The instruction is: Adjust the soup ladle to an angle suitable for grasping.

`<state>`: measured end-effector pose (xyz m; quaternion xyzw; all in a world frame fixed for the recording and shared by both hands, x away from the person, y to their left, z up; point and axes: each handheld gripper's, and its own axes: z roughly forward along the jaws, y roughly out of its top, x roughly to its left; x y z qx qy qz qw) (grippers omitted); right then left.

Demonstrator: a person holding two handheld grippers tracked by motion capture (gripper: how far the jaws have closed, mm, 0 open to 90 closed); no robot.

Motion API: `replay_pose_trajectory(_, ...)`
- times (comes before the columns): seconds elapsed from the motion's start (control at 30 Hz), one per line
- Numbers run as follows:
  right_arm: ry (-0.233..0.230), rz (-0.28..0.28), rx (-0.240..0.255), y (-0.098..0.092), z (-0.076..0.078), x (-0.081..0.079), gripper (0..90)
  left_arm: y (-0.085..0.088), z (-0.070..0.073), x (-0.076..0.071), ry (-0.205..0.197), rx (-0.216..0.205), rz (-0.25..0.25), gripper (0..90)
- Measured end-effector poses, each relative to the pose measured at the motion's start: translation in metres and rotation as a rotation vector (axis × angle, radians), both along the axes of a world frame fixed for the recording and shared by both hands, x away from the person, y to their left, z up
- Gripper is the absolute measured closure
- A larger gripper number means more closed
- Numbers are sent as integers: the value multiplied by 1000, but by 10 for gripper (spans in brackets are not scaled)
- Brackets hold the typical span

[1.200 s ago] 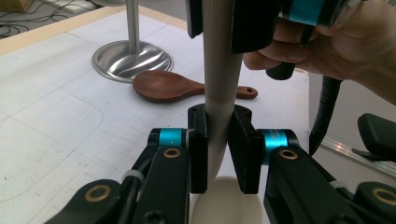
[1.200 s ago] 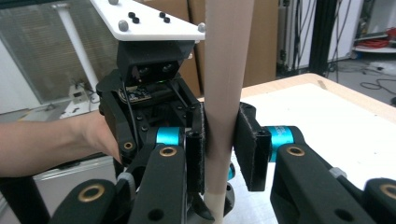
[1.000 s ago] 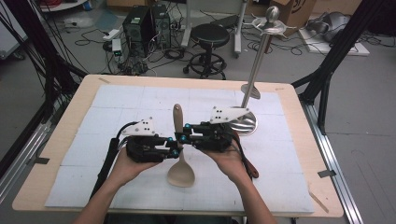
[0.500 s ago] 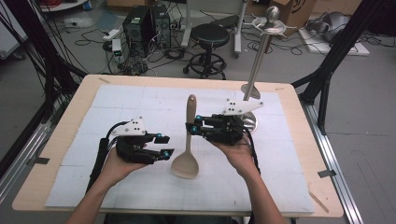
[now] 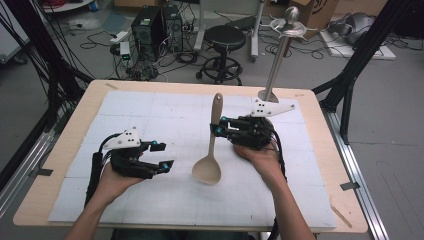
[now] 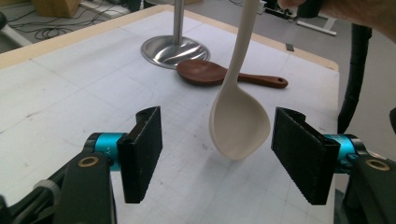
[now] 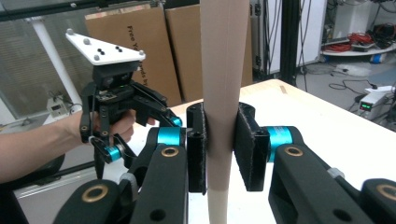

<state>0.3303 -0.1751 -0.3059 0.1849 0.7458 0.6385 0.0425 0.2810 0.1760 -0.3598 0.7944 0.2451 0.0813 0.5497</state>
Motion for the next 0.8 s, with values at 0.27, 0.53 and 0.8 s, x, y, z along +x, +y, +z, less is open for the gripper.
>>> replay_pose_trajectory(0.27, 4, -17, -3, -4, 2, 5, 762, 13, -8, -2, 7, 8, 44, 281)
replay_pose_trajectory(0.53, -14, -34, -12, -8, 10, 8, 763, 25, -13, -3, 3, 2, 84, 254)
replay_pose_trajectory(0.8, -18, -47, -9, -13, 13, 10, 763, 37, -14, -2, -1, 1, 114, 244)
